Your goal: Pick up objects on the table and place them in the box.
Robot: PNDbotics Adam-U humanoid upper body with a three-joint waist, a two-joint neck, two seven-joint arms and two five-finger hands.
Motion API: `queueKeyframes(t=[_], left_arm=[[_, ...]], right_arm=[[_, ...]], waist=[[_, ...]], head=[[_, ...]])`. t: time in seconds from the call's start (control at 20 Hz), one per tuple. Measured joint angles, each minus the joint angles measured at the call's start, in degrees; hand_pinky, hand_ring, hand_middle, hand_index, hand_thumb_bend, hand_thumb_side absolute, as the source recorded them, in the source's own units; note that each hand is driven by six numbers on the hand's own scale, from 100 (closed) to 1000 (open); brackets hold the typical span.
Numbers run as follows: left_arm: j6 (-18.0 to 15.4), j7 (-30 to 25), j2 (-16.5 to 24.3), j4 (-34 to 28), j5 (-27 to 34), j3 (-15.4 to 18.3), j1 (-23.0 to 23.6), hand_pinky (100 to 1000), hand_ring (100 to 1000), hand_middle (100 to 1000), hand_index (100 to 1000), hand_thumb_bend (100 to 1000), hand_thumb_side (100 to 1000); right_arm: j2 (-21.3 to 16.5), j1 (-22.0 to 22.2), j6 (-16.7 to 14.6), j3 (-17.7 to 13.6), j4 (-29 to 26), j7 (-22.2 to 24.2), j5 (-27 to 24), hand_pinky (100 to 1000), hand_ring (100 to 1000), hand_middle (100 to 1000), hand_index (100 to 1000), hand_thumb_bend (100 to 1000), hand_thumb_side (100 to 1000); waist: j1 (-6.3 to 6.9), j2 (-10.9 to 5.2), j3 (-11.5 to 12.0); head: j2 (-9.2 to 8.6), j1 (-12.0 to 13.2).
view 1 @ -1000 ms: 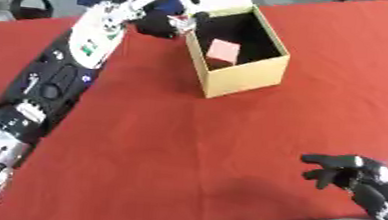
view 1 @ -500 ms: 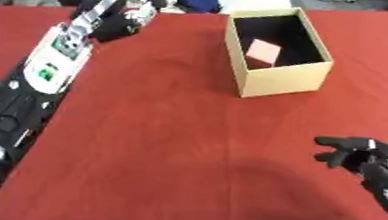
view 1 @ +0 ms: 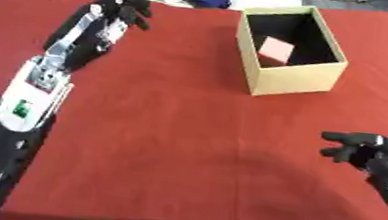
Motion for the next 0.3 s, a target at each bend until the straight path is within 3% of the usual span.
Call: queueKeyframes(t=[0.3], left_arm=[[3.49,-2.52,-1.5,-5.33,4.4,1.59,3.13,1000,650,665,809,100,818]], right_arm=[[-0.03,-0.05,-0.5,-0.9,-0.19,-0.96,0.0,847,933,588,824,100,539]], waist=[[-0.36,0.54,0.77]], head=[[0.0,-0.02]])
